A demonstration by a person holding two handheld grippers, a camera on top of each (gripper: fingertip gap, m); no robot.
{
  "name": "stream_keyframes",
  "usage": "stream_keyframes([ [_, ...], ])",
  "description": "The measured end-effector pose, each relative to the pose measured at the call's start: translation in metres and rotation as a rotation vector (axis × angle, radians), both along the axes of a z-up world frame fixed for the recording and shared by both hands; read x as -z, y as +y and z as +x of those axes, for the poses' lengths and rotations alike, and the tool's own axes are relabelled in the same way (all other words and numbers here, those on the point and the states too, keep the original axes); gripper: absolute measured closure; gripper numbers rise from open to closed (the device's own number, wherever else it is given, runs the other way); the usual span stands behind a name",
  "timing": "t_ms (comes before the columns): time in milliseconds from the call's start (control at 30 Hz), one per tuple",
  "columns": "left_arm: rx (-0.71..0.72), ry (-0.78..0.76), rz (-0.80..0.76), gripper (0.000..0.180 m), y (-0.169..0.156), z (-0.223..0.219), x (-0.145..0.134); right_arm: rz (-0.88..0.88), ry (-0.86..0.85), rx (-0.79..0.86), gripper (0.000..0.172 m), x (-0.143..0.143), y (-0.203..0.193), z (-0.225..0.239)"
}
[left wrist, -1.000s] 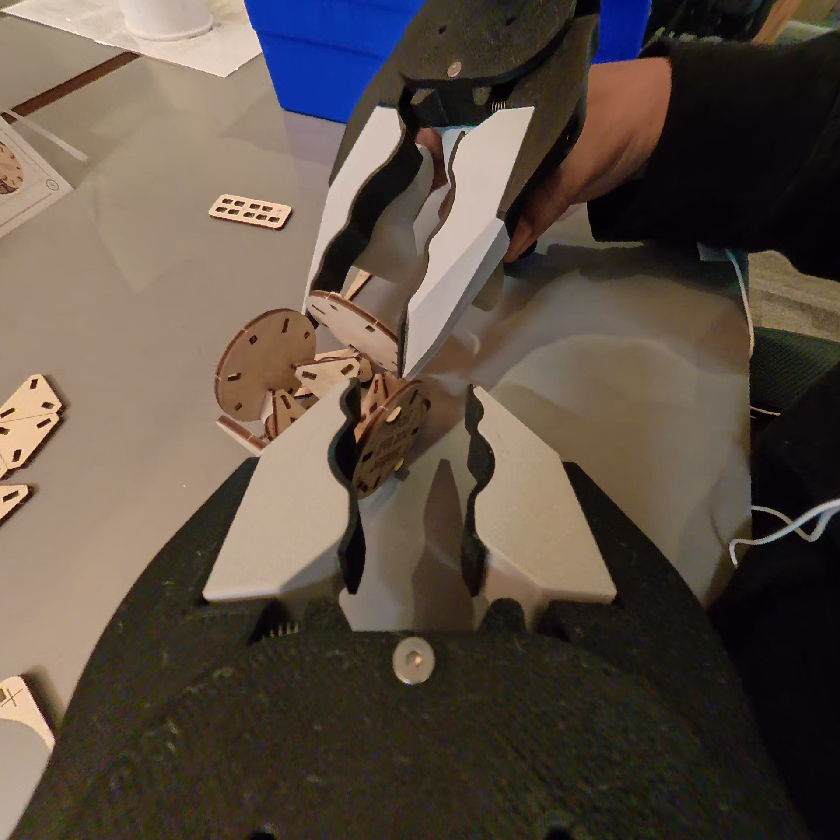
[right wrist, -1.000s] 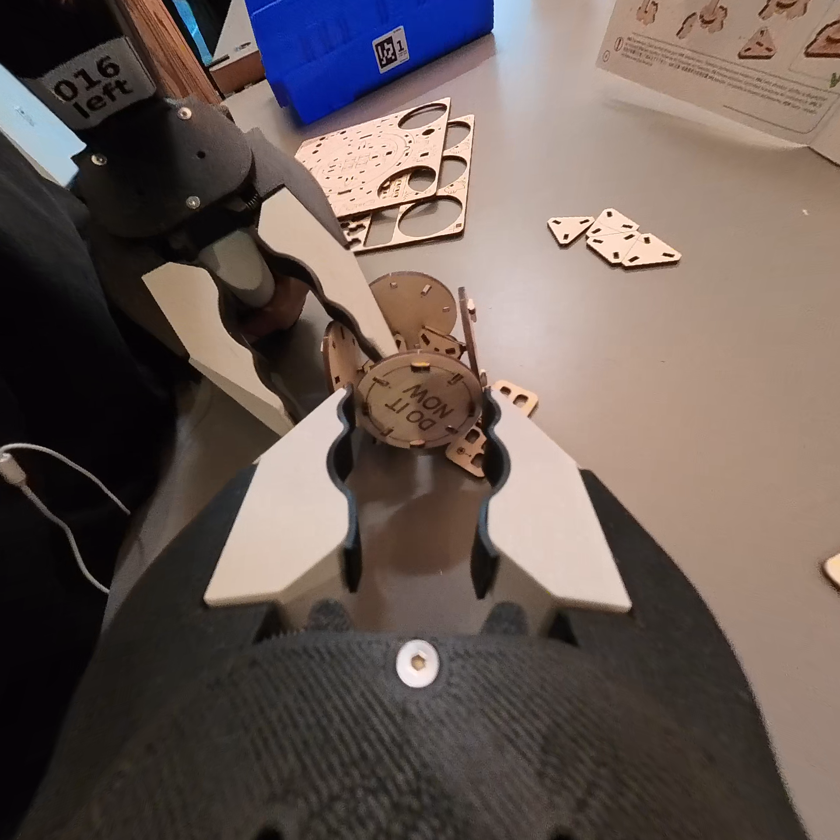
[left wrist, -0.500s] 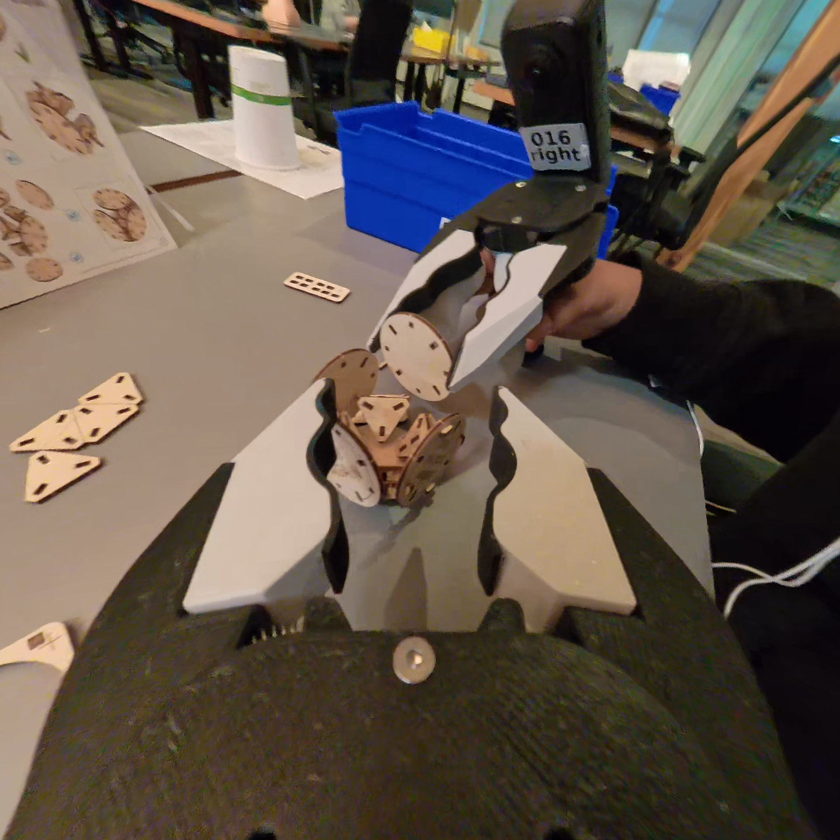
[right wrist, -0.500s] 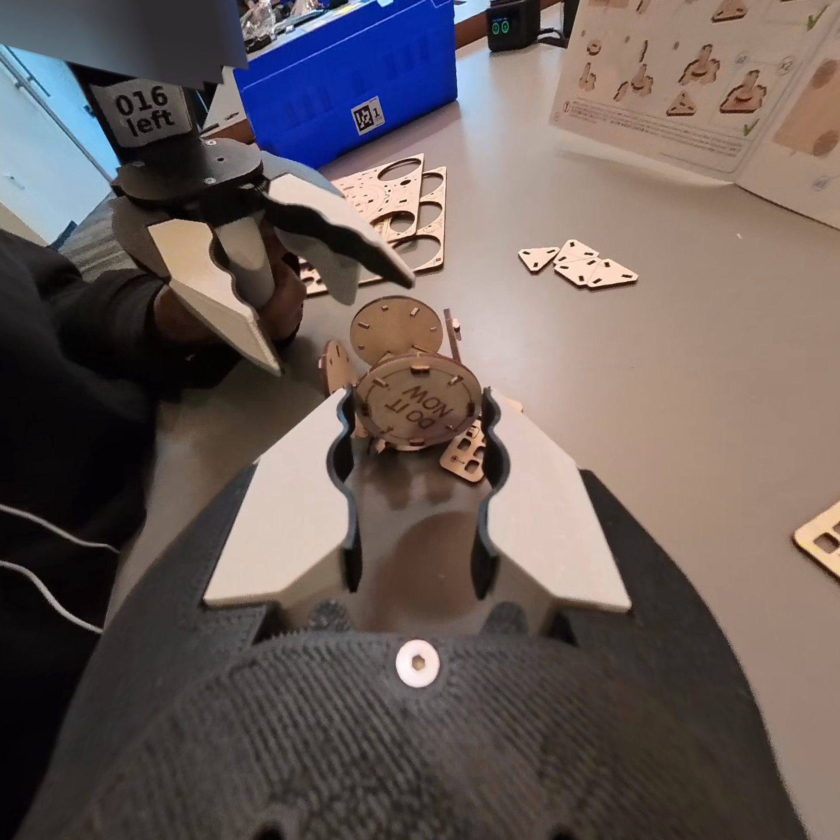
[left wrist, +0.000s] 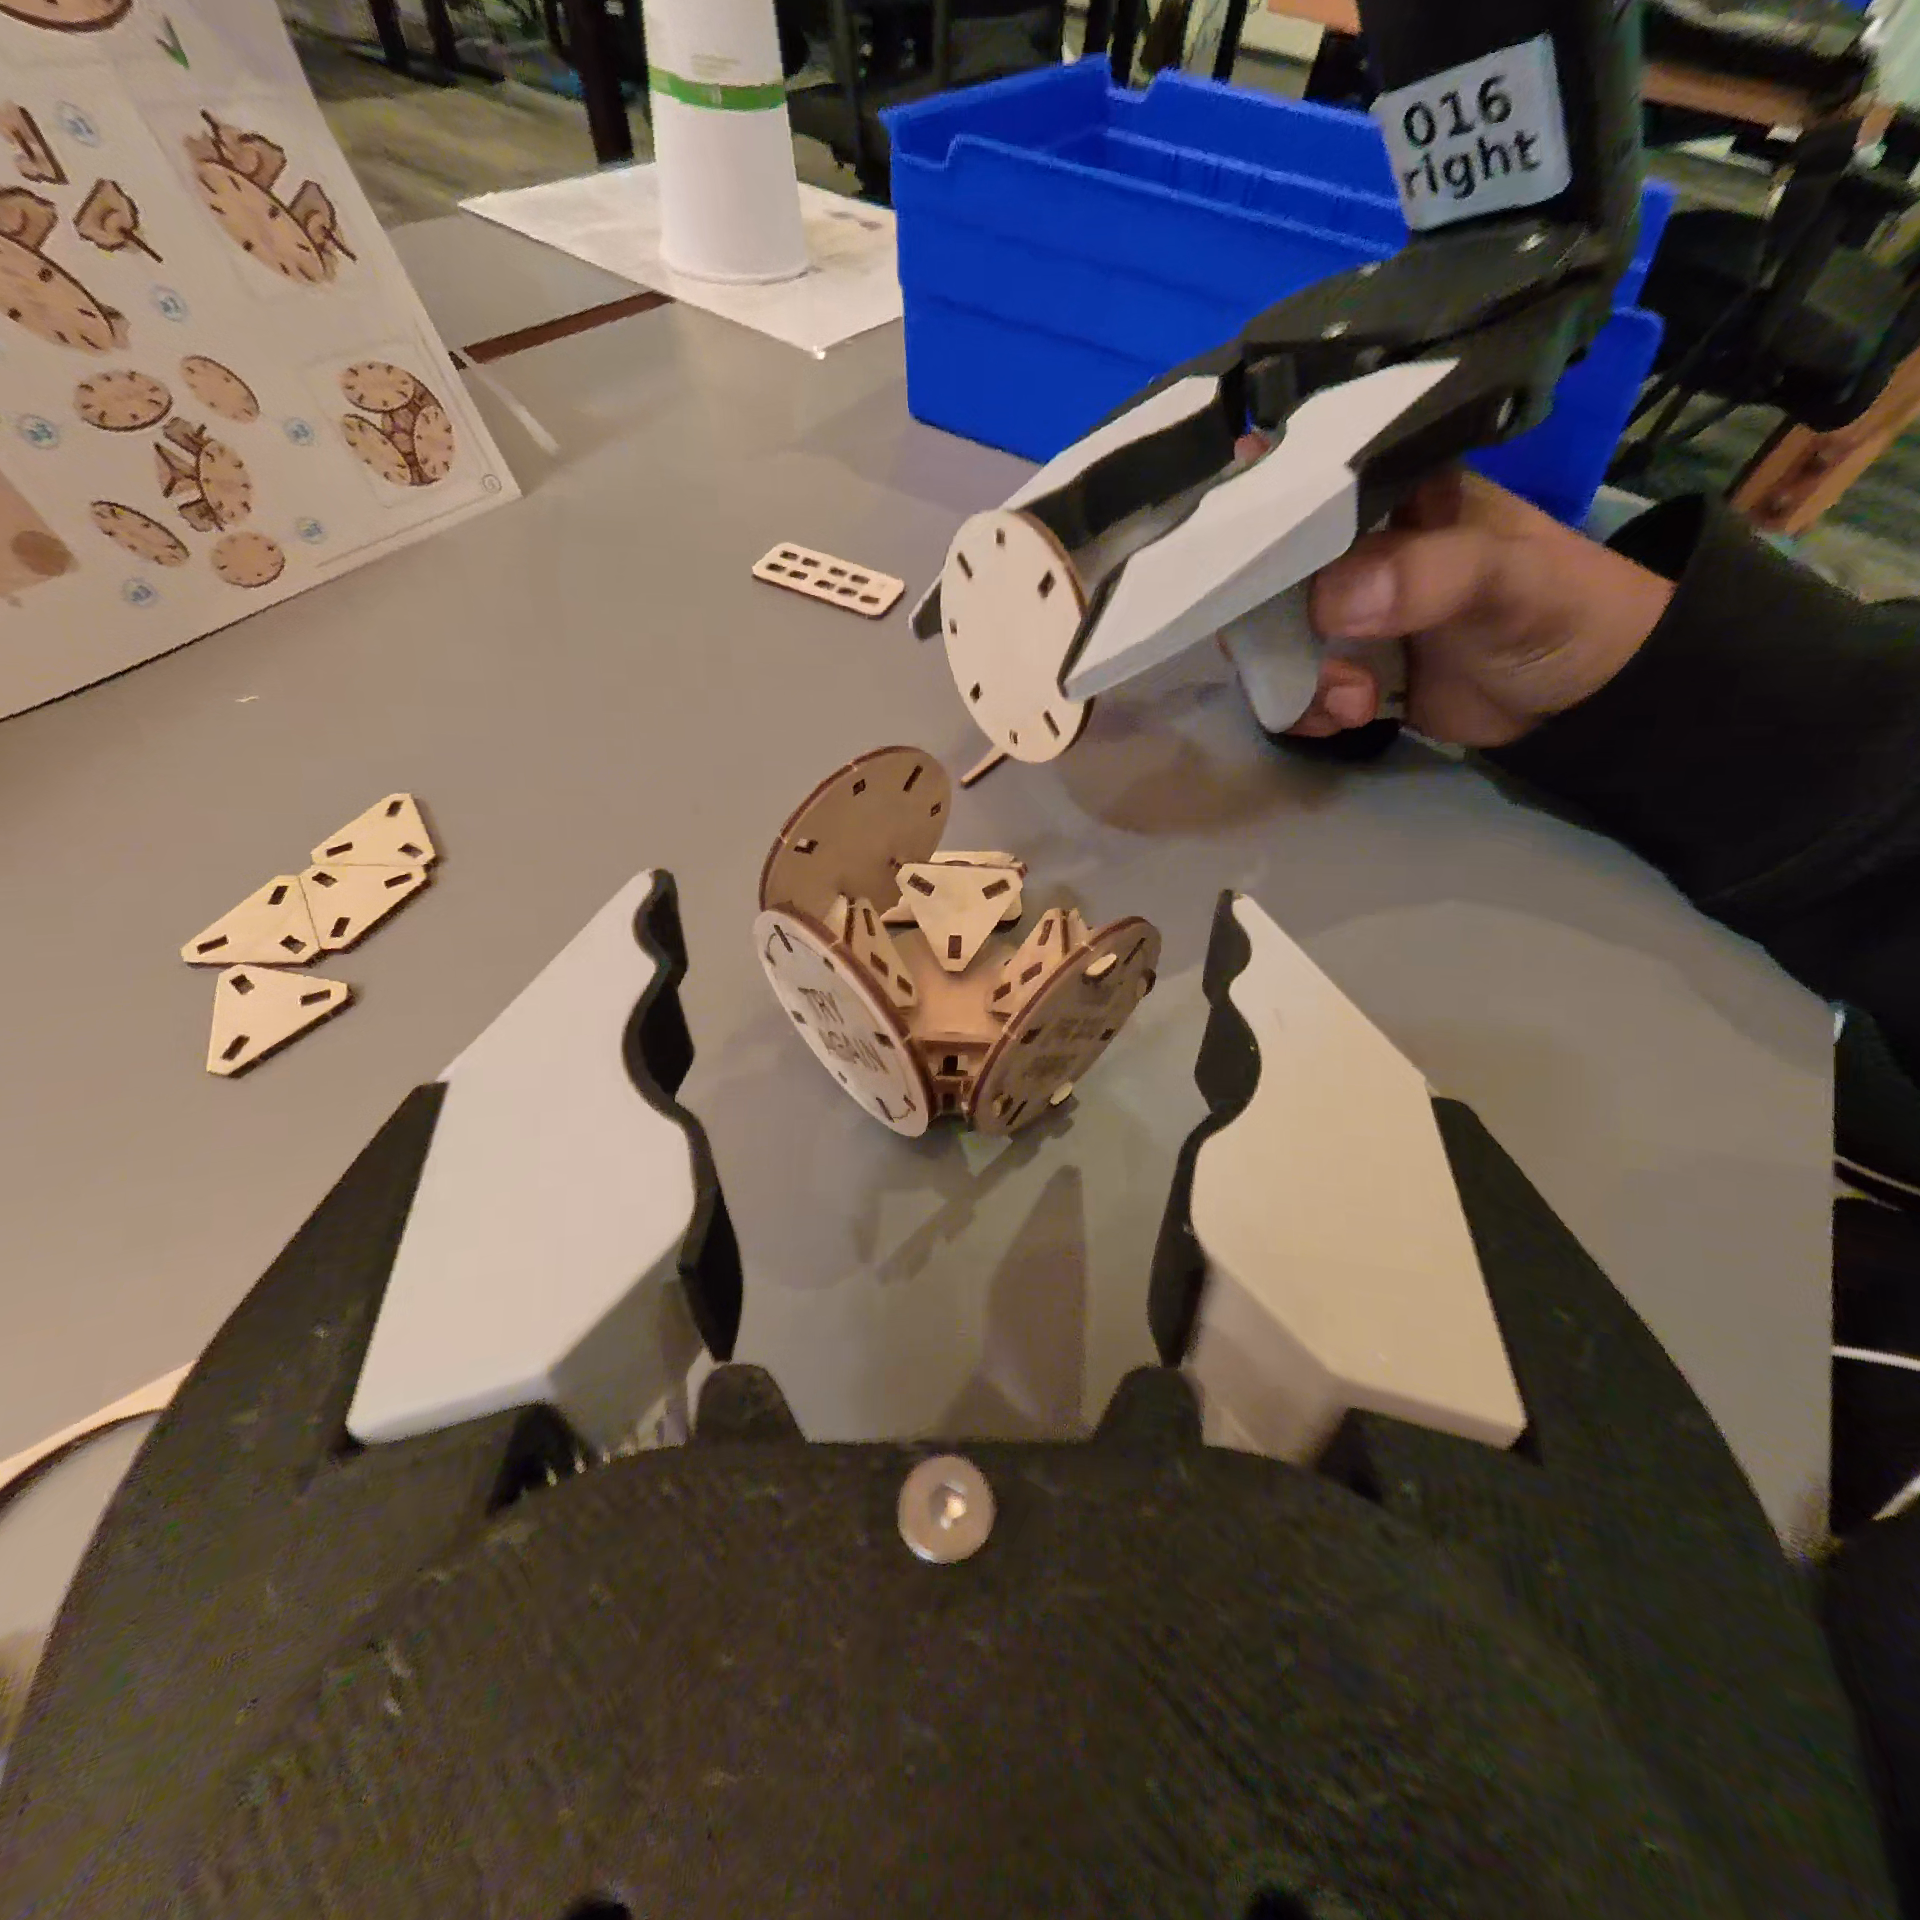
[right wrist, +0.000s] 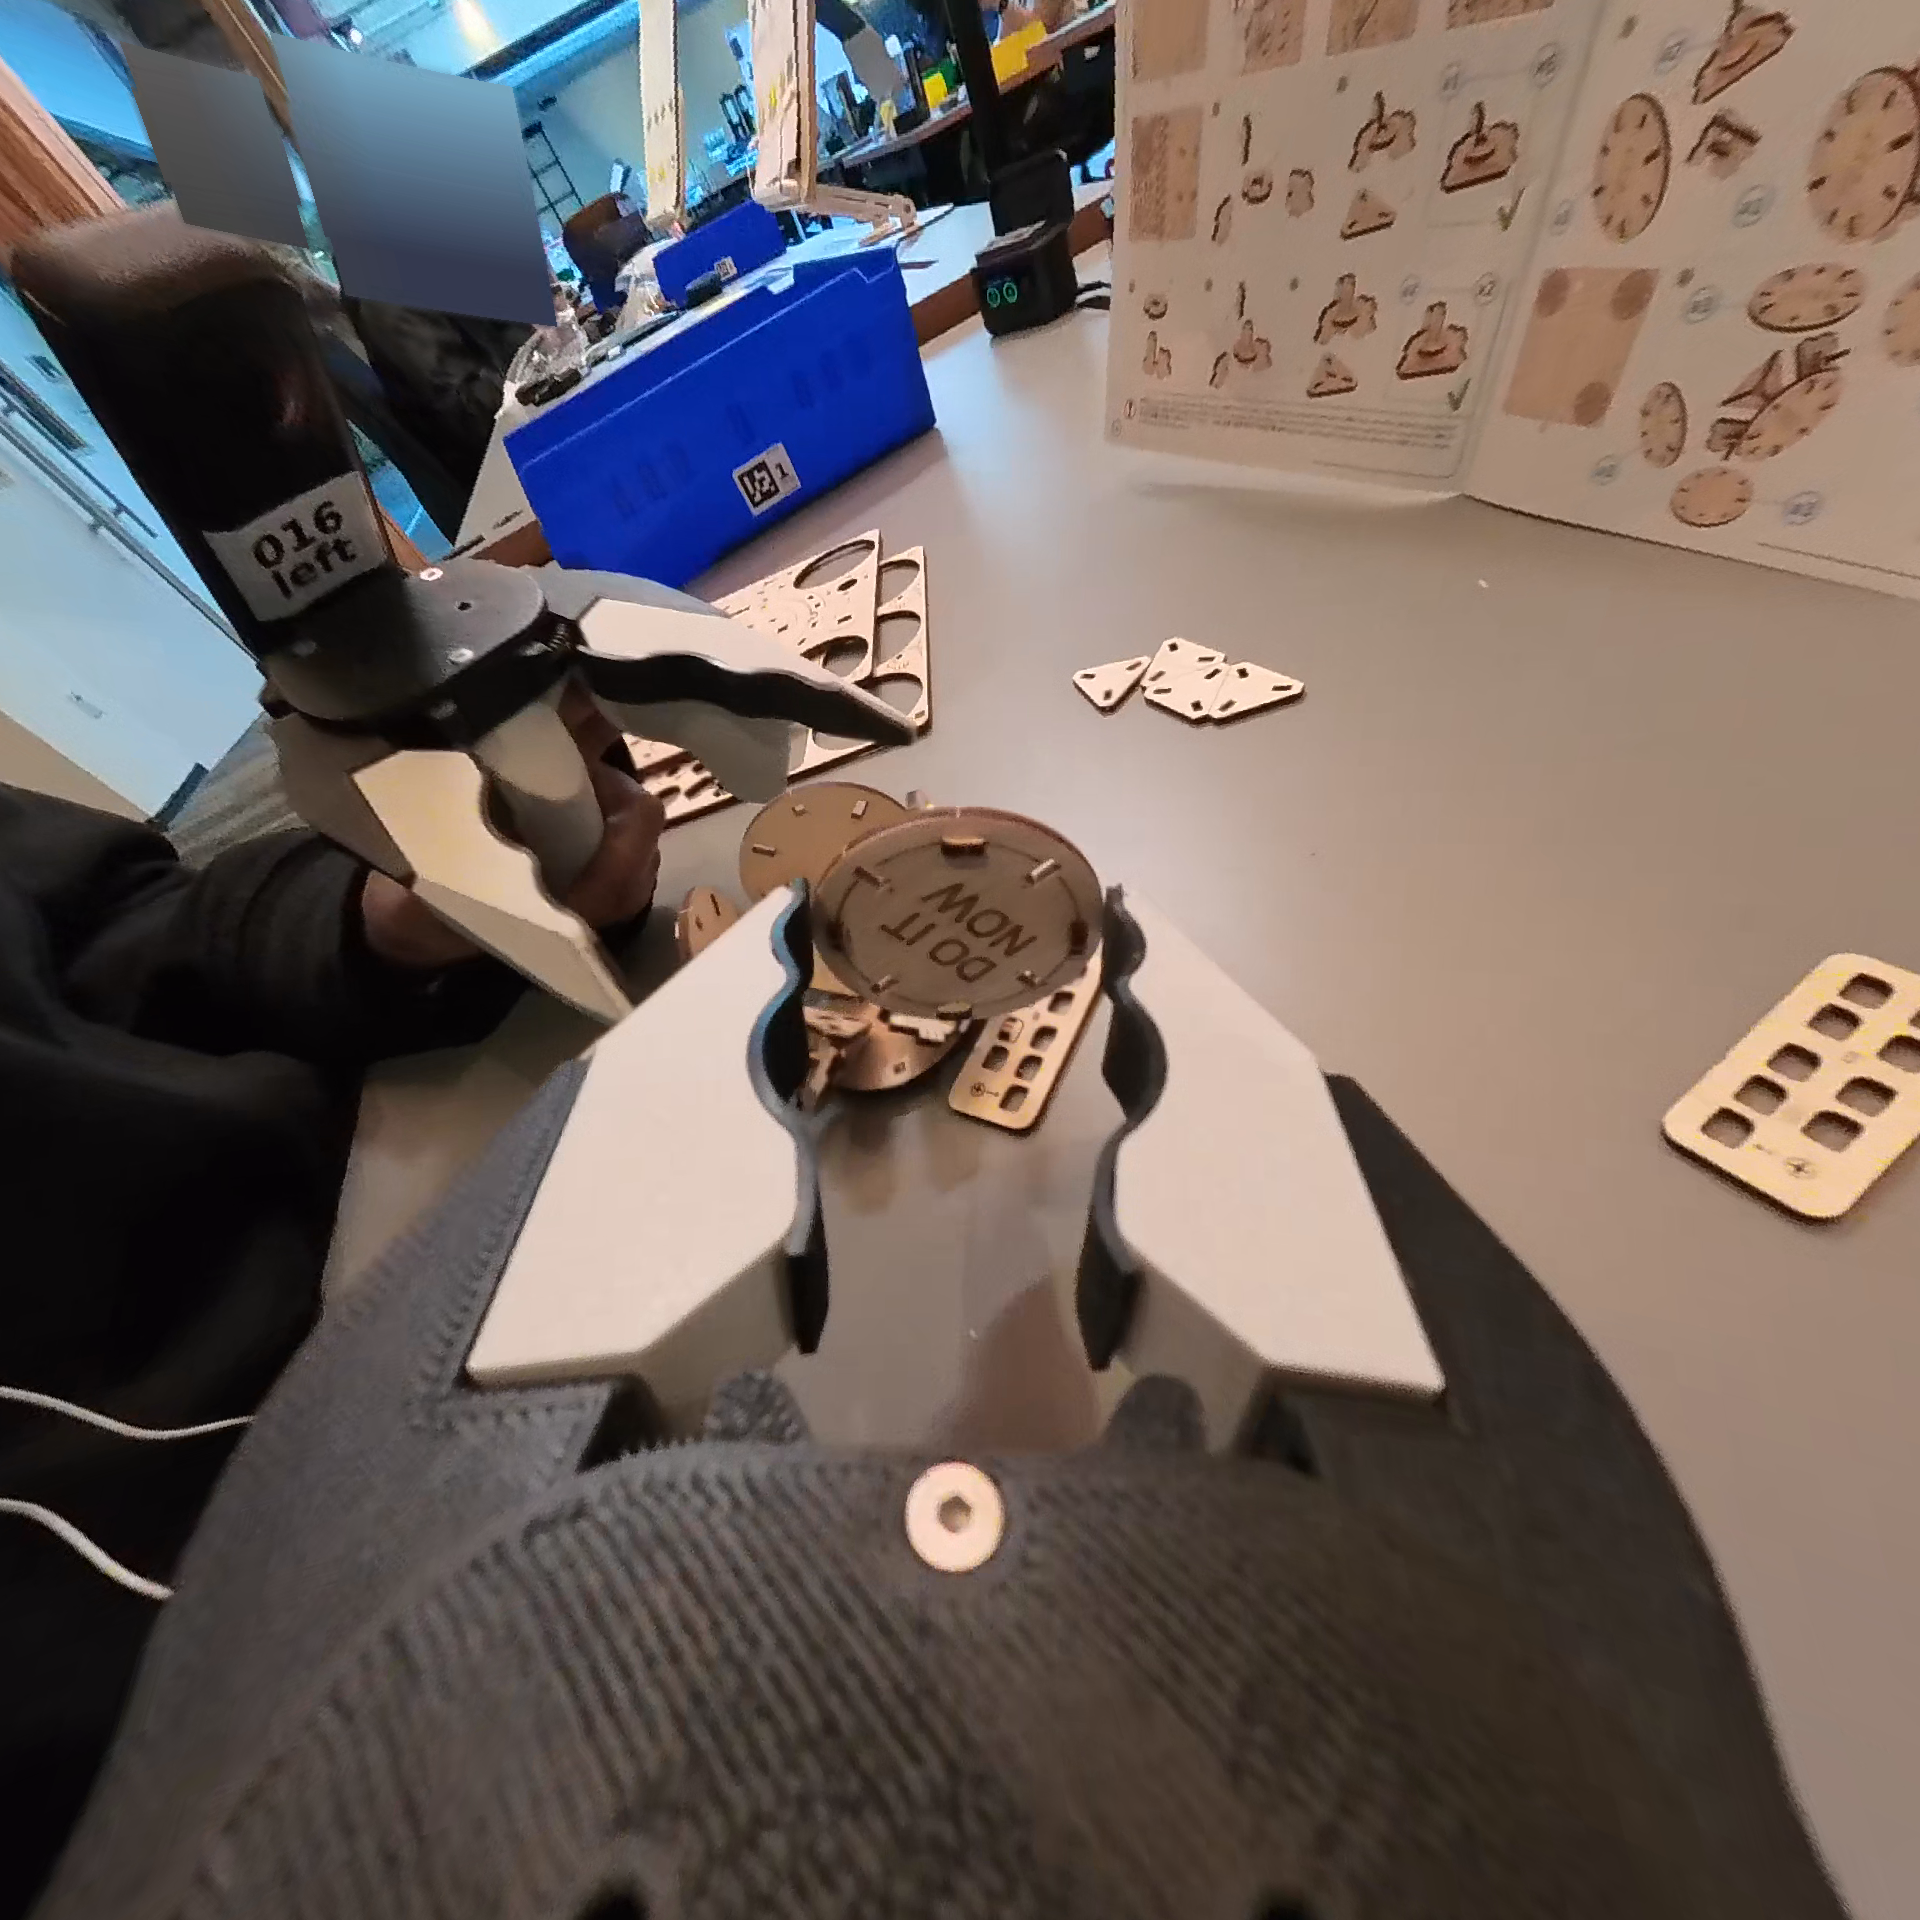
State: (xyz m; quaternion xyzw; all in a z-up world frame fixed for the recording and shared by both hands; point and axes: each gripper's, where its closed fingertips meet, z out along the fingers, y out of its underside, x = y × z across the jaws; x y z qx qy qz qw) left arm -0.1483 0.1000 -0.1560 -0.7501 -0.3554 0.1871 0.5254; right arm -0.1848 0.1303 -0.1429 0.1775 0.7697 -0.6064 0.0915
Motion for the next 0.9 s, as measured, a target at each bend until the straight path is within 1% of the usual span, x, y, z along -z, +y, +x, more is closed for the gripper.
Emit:
stream_keyframes([
  [100, -0.018, -0.022, -0.043, 0.082, 0.0, -0.003, 0.007, 0.008, 0.01, -0.003, 0.117, 0.001, -0.001, 0.001],
  [233, -0.014, -0.065, -0.087, 0.081, 0.001, -0.002, 0.016, 0.052, 0.028, -0.012, 0.117, 0.006, -0.004, 0.004],
  [333, -0.012, -0.09, -0.1, 0.085, 0.002, -0.003, 0.02, 0.075, 0.03, -0.019, 0.117, 0.01, -0.005, 0.005],
  [600, 0.012, -0.133, -0.058, 0.098, 0.002, 0.0, 0.021, 0.076, 0.012, -0.009, 0.117, 0.01, -0.005, 0.002],
  [767, 0.016, -0.128, -0.051, 0.1, 0.002, 0.002, 0.02, 0.075, 0.005, 0.01, 0.117, 0.011, -0.004, -0.001],
  [900, 0.012, -0.121, -0.049, 0.101, 0.0, 0.003, 0.019, 0.11, 0.032, 0.026, 0.117, 0.014, -0.005, -0.002],
])
